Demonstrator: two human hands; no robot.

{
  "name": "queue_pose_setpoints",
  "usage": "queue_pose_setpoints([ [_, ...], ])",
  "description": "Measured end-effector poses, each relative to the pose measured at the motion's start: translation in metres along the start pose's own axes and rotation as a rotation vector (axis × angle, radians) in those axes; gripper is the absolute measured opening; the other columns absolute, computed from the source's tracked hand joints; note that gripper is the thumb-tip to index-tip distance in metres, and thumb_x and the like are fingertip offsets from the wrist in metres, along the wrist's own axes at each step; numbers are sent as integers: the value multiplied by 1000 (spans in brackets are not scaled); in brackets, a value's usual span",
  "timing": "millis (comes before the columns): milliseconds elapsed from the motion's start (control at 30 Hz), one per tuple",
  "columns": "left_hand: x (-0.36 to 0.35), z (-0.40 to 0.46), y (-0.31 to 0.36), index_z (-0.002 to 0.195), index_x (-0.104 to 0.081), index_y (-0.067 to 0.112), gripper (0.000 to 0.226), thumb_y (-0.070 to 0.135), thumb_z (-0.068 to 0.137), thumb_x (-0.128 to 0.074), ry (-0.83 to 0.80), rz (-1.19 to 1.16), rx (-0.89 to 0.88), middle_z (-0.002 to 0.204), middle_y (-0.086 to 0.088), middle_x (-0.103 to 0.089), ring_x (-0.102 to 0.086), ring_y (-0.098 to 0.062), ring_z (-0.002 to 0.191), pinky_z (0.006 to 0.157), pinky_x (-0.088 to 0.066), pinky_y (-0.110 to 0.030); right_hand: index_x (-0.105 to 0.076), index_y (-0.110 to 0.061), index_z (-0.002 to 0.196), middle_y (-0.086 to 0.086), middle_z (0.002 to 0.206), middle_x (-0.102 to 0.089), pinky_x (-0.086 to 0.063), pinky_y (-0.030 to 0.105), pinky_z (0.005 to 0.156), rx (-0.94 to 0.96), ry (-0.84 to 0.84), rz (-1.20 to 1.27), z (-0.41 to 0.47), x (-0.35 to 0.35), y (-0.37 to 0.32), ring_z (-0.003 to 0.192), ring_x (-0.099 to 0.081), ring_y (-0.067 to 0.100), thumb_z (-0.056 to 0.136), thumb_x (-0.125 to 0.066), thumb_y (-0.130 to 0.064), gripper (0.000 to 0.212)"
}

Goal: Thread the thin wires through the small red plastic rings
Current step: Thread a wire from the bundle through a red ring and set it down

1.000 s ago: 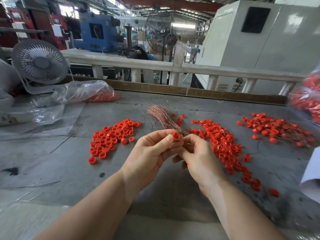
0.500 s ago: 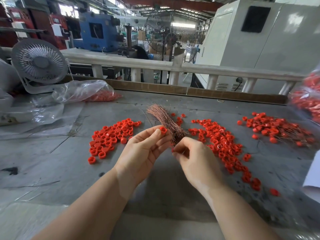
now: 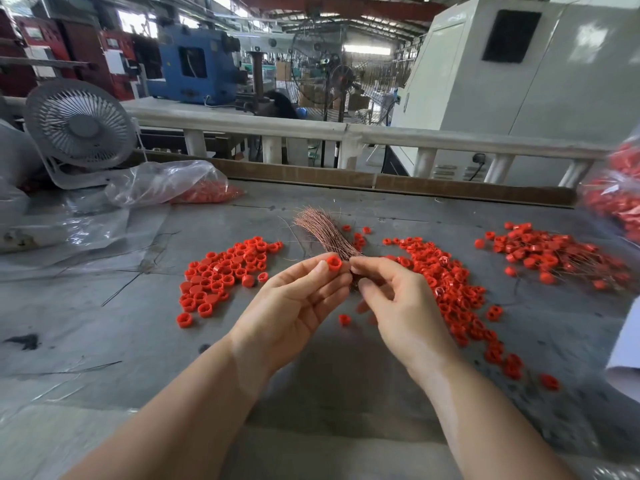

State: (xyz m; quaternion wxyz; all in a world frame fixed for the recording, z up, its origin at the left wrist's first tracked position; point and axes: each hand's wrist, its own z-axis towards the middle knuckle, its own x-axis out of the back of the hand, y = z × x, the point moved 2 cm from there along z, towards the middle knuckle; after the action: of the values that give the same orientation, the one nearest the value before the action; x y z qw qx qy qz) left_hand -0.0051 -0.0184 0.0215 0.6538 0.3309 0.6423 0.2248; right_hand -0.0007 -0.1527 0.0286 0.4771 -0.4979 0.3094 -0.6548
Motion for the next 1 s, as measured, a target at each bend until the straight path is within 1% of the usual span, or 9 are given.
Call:
queue_pose_setpoints([
  [100, -2, -1, 0, 77, -76, 8, 18, 9, 71, -59, -34, 0, 29, 85, -12, -73, -71, -16, 74, 66, -58, -23, -68, -23, 104, -1, 91, -71, -53, 27, 61, -106, -122, 238, -3, -4, -1, 73, -66, 16, 96, -47, -7, 28],
  [267, -4, -3, -1, 76, -76, 9, 18, 9, 72, -58, -62, 1, 41, 82, -11, -72, -71, -15, 72, 63, -57, -22, -69, -18, 91, 0, 77, -69, -48, 21, 53, -134, -162, 346, -3, -4, 0, 68, -63, 13, 93, -49, -4, 24],
  [367, -3, -3, -1, 74, -76, 10, 18, 10, 72, -58, -57, 3, 42, 80, -10, -72, -71, -14, 70, 61, -57, -22, -69, -18, 87, -2, 72, -68, -45, 15, 49, -114, -138, 379, -4, -2, -1, 63, -60, 4, 90, -54, 1, 25],
  [467, -1, -2, 0, 75, -76, 11, 17, 9, 71, -59, -23, 0, 20, 81, -9, -72, -70, -13, 68, 60, -56, -22, -70, -19, 82, 1, 69, -66, -43, 14, 50, -62, -56, 277, -3, 1, 0, 59, -55, 2, 85, -61, -3, 18],
  [567, 1, 0, 0, 79, -72, 7, 16, 7, 68, -61, 37, -10, -7, 79, -10, -72, -69, -13, 65, 57, -56, -21, -68, -20, 76, -9, 63, -65, -40, 9, 52, -1, 14, 166, -2, 3, 0, 55, -52, -4, 84, -65, -5, 17],
  [633, 2, -1, -1, 82, -69, 6, 17, 6, 67, -62, 50, 3, -12, 75, -8, -71, -68, -13, 63, 56, -55, -20, -66, -21, 75, -10, 61, -64, -41, 7, 55, 35, 39, 143, -2, 3, -2, 57, -54, -5, 83, -65, -2, 20],
  [767, 2, -1, -1, 80, -71, 6, 17, 3, 68, -60, 56, 12, -14, 74, -10, -70, -67, -13, 62, 57, -55, -20, -63, -22, 71, -6, 65, -64, -47, 16, 63, 126, 74, 18, -2, 2, -2, 62, -57, 3, 82, -66, -2, 23],
  [867, 1, 0, -2, 72, -76, 7, 18, 2, 68, -59, 45, 11, 3, 74, -9, -71, -68, -13, 65, 59, -55, -19, -65, -21, 72, -7, 66, -65, -49, 22, 63, 184, 76, -108, -4, 1, -3, 63, -58, 4, 82, -67, -6, 18],
  [1000, -1, 0, -2, 73, -76, 6, 19, 1, 68, -58, 27, 12, 36, 75, -9, -71, -69, -13, 67, 60, -56, -19, -67, -19, 74, -8, 70, -65, -49, 26, 65, 207, 100, -155, -4, 3, -3, 65, -58, 6, 81, -67, -6, 15],
])
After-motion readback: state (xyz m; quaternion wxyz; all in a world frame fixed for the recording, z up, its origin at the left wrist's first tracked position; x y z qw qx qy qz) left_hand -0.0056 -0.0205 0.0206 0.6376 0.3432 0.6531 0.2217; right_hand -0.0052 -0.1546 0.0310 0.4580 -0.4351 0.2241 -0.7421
